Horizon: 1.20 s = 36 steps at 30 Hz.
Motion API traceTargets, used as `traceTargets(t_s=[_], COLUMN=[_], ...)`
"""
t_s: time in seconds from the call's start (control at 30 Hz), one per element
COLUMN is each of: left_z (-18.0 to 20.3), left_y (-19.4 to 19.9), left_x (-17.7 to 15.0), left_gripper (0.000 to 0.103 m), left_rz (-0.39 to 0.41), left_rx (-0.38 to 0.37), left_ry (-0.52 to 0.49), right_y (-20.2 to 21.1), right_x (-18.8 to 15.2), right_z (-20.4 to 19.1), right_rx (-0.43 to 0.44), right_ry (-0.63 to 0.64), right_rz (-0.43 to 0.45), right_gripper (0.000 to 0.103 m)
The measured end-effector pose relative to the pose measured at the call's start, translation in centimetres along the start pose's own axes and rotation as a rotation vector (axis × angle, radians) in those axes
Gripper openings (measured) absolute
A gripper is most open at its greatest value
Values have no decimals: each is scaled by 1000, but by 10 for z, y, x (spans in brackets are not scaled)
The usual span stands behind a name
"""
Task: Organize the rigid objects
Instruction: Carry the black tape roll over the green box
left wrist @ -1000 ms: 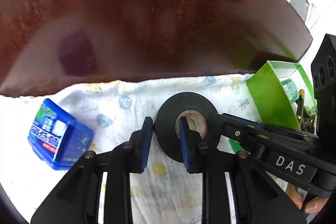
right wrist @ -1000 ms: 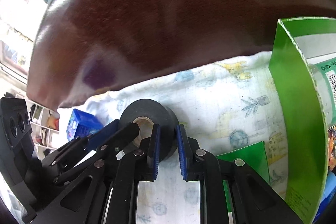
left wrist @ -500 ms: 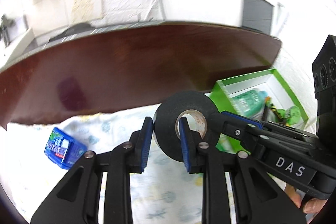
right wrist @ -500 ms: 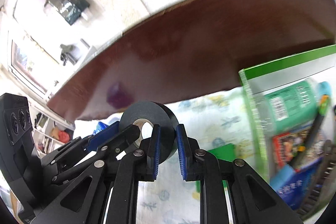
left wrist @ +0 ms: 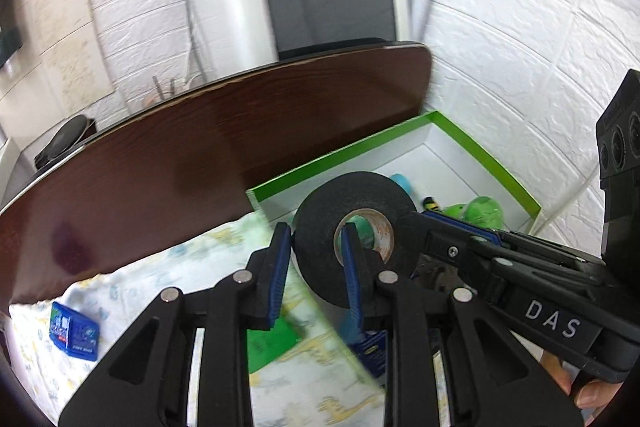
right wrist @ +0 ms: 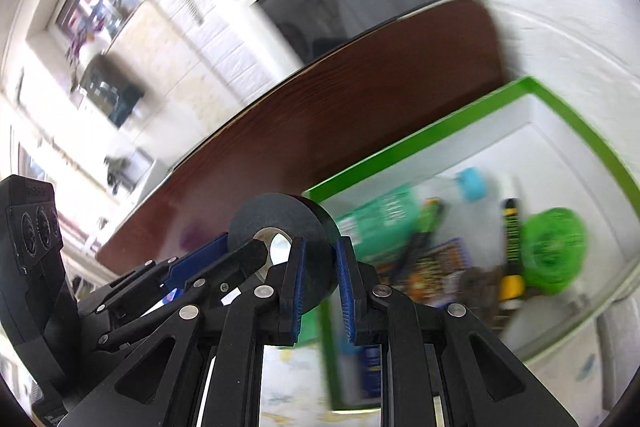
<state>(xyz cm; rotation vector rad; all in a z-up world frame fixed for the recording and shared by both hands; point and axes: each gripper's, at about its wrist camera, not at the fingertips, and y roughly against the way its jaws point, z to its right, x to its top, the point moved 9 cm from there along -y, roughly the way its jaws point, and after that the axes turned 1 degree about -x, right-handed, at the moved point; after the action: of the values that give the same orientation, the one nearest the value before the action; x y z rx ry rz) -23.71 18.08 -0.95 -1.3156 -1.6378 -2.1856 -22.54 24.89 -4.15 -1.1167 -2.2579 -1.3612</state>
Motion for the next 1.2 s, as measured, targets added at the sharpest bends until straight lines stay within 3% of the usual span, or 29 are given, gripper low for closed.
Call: traceTargets(t_s=[0.4,0.43,0.5,0.63,0.77,1.0,1.2], left_z=[49,51,56,59,58,47,15], left_y=[-31,-31,-31,-29,-27,-17,0], left_x=[4,4,5,6,3,-3,-13], left_gripper=[22,15,10,10,12,19,27], left_rz=[-61,-61,-62,-56,-63,-59,-38], left_rx=[-21,-41,-61,-34,-24,-9,29], left_ry=[-73,-70,-70,-100,-102,-104,-78], right_y=[21,22,21,25,25,25,25], right_x=[9,9,11,14,11,4,0], right_z=[81,84,84,87,89,78,55], right_rx=[-13,-13,6,-22,5,15,23], right_ry=[-117,-117,-110,-85,-98,-86,-45], right_rz=[36,40,47,62,51,34,29], right_gripper=[19,19,19,19,19,19,19])
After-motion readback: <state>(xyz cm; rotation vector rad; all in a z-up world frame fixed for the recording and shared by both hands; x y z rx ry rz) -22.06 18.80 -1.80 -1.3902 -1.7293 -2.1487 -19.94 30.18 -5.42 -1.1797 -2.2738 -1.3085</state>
